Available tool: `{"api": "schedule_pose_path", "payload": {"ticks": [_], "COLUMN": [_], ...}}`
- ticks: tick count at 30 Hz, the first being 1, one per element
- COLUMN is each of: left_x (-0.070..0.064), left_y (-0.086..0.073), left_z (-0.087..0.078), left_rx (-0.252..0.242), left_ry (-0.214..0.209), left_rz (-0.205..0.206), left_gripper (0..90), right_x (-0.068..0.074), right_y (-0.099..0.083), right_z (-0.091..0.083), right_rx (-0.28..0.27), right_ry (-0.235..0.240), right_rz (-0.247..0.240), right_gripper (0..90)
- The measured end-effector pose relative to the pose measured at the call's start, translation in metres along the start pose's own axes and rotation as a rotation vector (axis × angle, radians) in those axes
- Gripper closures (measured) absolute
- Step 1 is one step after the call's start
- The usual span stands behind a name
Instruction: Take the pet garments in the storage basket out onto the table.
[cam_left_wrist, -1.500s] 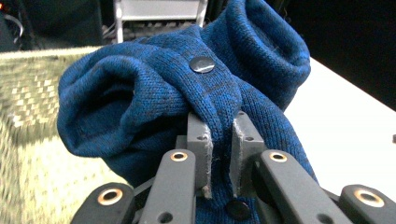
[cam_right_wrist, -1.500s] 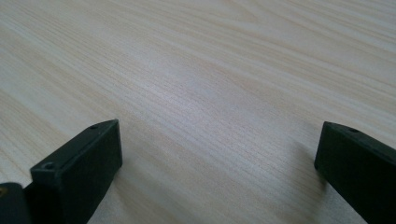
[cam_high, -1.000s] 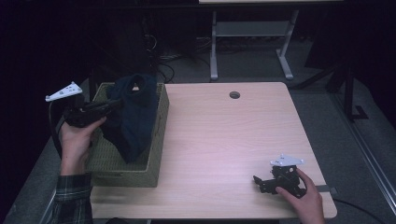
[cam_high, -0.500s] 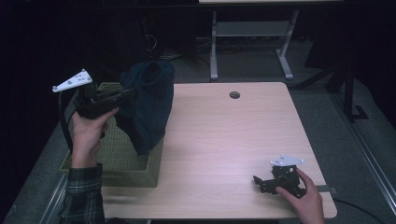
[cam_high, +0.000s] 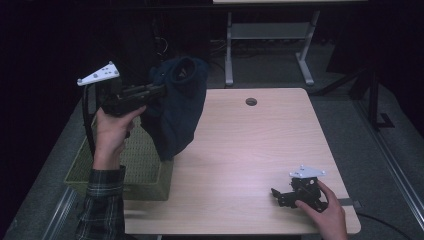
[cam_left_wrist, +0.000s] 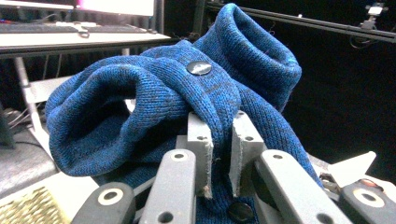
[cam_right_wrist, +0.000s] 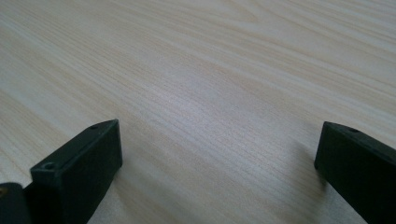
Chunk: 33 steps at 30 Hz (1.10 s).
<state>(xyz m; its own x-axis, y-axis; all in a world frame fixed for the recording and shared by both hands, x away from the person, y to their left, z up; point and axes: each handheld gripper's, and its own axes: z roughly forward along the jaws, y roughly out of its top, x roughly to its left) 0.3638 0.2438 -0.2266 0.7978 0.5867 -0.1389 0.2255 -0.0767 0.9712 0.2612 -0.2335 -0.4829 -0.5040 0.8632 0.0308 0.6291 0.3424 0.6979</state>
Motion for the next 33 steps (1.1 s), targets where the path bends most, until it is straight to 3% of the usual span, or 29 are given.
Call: {"api": "schedule_pose_path", "payload": {"ticks": [15, 33], "left_x": [-0.02, -0.04], "left_y": [0.016, -0.003], "left_z": [0.044, 0.116], "left_rx": [0.004, 0.096], "left_ry": [-0.083, -0.167], "left_rz": [0.018, 0.036], "left_gripper": [80.8, 80.8], "right_x": [0.0, 0.0], "right_y": [0.0, 0.0], "right_z": [0.0, 0.0], "right_rx": [0.0, -0.001], "right_ry": [-0.001, 0.0], "right_rz": [0.001, -0.003], "right_gripper": [0.4, 0.5]}}
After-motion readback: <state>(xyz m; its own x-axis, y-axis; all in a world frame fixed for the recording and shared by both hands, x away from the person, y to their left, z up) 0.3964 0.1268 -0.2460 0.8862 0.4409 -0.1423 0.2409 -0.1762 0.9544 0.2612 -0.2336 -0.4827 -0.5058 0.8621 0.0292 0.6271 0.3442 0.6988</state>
